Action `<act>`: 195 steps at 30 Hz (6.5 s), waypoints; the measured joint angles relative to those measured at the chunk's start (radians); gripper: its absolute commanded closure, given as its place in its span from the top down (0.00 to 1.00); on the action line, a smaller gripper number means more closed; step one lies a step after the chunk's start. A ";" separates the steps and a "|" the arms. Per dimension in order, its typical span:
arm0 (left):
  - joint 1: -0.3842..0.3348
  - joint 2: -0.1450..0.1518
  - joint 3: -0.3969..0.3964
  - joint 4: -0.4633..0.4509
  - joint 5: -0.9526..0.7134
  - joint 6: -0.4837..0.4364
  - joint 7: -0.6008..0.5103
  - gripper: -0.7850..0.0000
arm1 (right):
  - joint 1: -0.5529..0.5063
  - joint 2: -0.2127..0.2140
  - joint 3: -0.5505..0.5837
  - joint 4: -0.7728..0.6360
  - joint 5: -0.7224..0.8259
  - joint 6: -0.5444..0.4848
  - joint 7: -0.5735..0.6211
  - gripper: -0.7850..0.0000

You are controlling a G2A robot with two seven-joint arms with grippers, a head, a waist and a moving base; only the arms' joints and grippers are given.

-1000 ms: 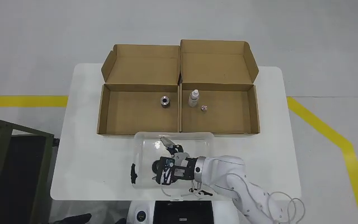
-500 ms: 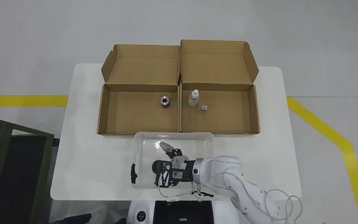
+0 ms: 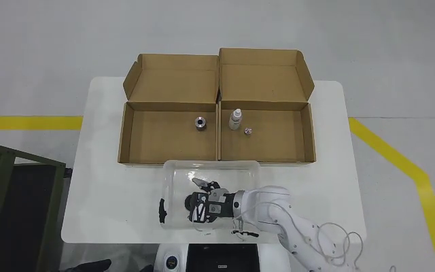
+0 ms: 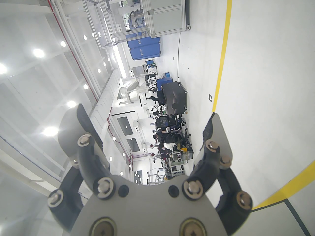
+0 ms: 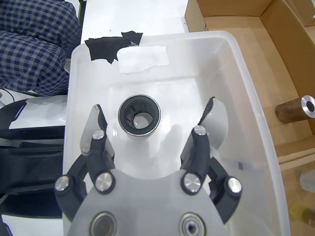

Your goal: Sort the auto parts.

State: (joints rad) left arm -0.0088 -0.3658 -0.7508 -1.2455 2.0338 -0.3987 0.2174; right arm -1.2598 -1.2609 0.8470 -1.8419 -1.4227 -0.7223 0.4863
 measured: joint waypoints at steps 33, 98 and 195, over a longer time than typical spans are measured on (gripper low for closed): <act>0.000 0.000 0.000 0.000 0.000 0.000 0.000 1.00 | 0.107 -0.021 -0.091 0.174 0.105 -0.003 -0.008 0.15; 0.000 0.000 0.000 0.000 0.000 0.000 0.000 1.00 | 0.003 0.056 0.347 0.118 0.510 -0.073 -0.536 0.00; 0.000 0.000 0.000 0.000 0.000 0.000 0.000 1.00 | 0.547 -0.110 -0.127 0.647 0.296 0.067 -0.168 0.35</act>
State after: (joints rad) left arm -0.0088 -0.3658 -0.7508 -1.2455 2.0338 -0.3987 0.2174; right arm -0.7130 -1.3706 0.7203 -1.1946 -1.1265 -0.6549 0.3180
